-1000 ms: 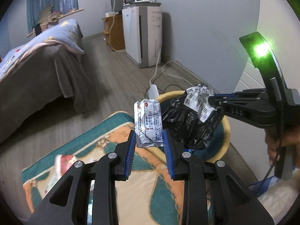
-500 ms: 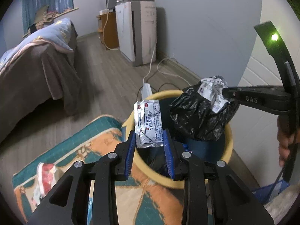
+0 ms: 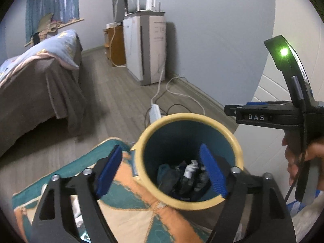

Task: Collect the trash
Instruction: 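Move both open tools back over the cushion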

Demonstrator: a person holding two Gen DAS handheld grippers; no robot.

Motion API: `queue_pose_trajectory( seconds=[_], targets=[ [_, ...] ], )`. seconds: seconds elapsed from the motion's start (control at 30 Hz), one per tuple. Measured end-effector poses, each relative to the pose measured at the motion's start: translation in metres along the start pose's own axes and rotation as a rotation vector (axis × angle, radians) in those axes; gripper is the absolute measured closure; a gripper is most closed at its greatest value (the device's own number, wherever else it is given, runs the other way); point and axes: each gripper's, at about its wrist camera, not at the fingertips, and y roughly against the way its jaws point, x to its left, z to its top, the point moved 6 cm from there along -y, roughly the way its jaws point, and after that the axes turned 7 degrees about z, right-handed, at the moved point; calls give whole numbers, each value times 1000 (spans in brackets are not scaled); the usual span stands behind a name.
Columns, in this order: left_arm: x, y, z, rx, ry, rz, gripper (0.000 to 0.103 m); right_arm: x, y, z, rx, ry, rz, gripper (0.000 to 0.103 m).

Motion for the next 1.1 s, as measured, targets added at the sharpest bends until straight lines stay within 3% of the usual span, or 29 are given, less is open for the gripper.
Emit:
queue_pose_trajectory(
  seconds=[0.07,0.17,0.57,0.87,1.1],
  targets=[
    [12,6,-1,1,19,24,12,8,0,0,3,10,11,21],
    [28,15,-4,6,51,46,9,21,1,-1,8,31,30,5],
    [115,60,-24,25,131,222,7,97,9,-10,51,115,91,6],
    [217,104,-64,49,289,395,7,176,12,-29,86,181,173,6],
    [276,115,-98,103,380,466,7,239,-12,-60,149,289,192,6]
  ],
)
